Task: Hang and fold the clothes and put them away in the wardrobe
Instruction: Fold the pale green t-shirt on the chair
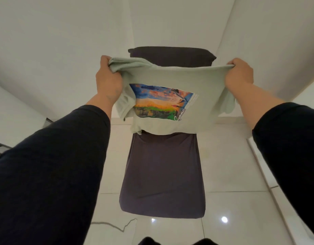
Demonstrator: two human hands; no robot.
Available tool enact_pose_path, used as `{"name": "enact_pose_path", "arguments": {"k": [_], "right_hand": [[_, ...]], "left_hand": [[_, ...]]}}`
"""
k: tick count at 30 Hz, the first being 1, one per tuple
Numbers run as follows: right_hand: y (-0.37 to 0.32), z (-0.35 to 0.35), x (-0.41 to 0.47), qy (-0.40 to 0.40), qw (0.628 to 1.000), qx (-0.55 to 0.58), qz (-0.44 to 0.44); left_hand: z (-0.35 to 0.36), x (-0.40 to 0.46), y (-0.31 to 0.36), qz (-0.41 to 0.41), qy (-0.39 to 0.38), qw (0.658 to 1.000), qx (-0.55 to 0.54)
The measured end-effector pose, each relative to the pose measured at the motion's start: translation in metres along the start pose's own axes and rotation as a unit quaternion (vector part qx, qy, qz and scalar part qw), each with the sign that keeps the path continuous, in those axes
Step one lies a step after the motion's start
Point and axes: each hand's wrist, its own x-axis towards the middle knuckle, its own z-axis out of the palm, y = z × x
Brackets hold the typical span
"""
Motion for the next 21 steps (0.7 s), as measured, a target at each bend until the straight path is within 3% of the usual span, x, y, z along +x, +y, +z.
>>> {"name": "enact_pose_path", "arguments": {"k": [6, 13, 21], "right_hand": [[0.065, 0.044, -0.039, -0.074, 0.996, -0.036, 0.042], [0.151, 0.096, -0.099, -0.155, 0.981, -0.082, 0.078], [0.254, 0.147, -0.186, -0.246, 0.951, -0.136, 0.126]], "left_hand": [[0.006, -0.046, -0.049, -0.008, -0.124, 0.970, 0.209], [0.021, -0.126, -0.119, -0.076, -0.237, 0.920, 0.303], [0.033, -0.231, -0.196, -0.153, -0.404, 0.830, 0.353]]}}
